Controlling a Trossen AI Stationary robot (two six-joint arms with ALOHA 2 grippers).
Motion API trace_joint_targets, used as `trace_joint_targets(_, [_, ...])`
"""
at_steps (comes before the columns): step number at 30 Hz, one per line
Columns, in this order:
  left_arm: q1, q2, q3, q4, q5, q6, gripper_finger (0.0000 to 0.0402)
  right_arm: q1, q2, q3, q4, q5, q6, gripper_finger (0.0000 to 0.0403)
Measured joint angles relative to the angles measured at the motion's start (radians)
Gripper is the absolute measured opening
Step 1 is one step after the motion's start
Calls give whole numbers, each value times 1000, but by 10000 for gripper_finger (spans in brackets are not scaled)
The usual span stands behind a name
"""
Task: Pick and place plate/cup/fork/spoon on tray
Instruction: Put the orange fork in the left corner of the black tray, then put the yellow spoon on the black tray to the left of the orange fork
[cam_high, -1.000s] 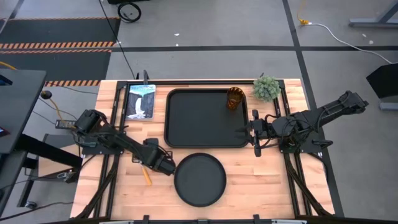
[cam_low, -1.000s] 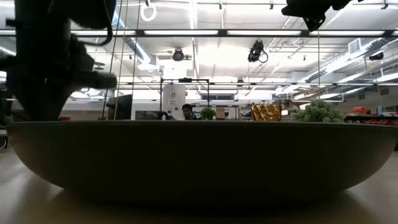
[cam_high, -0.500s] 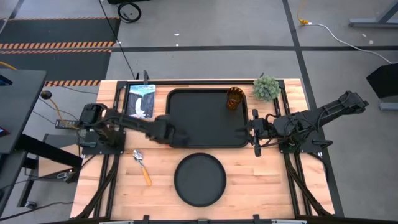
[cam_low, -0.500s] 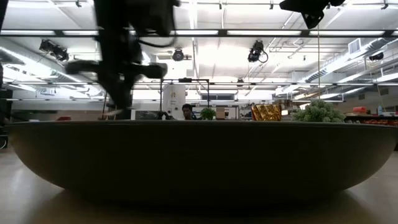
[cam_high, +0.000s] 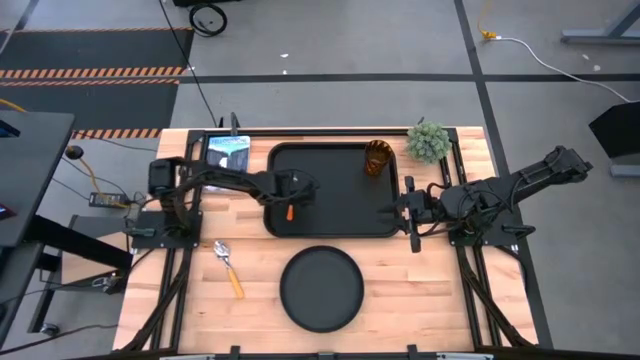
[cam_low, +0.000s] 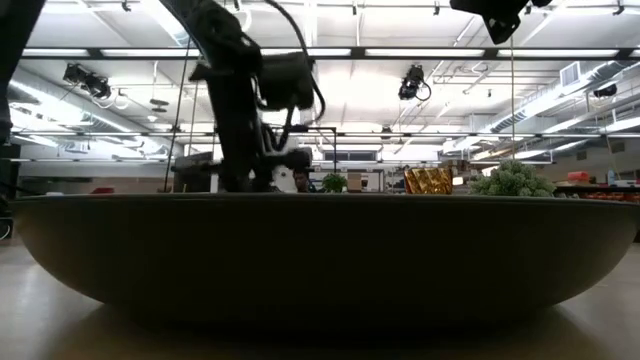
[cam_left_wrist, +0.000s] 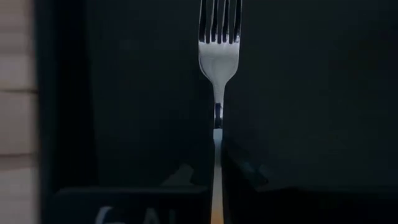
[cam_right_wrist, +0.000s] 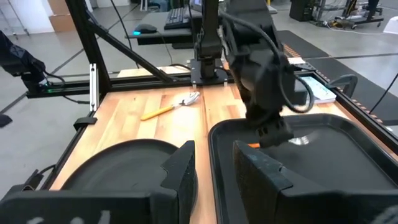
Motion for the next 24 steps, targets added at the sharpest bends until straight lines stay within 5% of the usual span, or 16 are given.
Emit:
trace_joint_targets(10, [1,72,4,59,9,-14,34,3,0,0,4,-5,-1,116])
trace_joint_targets(24, [-3,42,17,15,3,28,126,4,0,0,0,-17,-2,116])
